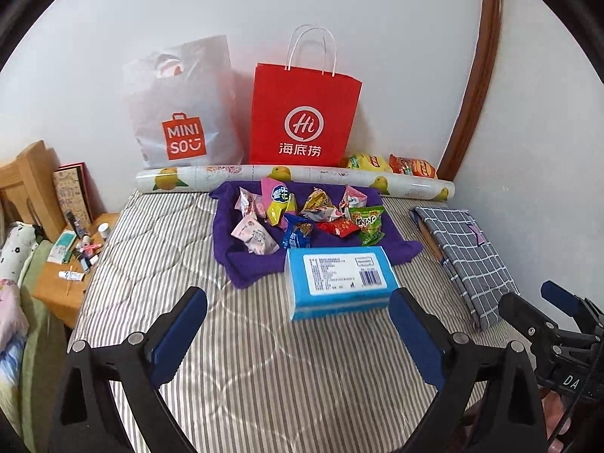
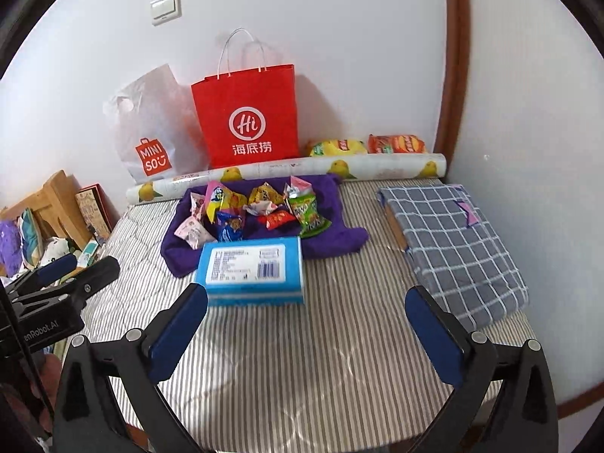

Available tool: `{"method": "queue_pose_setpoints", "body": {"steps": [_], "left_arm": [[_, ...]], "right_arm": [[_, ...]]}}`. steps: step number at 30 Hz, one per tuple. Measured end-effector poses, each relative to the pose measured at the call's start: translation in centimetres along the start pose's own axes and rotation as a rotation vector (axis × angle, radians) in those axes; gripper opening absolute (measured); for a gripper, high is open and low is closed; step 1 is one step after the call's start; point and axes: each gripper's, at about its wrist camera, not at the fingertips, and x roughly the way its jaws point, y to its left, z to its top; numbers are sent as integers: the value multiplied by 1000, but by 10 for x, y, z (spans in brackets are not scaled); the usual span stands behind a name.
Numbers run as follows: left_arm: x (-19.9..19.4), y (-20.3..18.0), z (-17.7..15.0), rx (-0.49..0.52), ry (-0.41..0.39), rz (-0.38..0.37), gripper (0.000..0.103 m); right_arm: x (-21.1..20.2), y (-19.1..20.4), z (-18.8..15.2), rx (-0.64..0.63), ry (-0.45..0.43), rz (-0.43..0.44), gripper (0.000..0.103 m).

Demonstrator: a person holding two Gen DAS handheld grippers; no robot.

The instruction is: Organize snacks

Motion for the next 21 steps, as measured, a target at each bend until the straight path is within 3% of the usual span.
{"method": "queue_pose_setpoints", "body": {"steps": [10, 21], "left_arm": [[-28, -12, -36, 20, -14, 5, 98], [-39, -11, -44, 22, -25, 16, 98]], "right_arm": [[-33, -10, -37, 17, -17, -27, 103], [-46, -9, -47, 22, -32, -28, 103]]}}
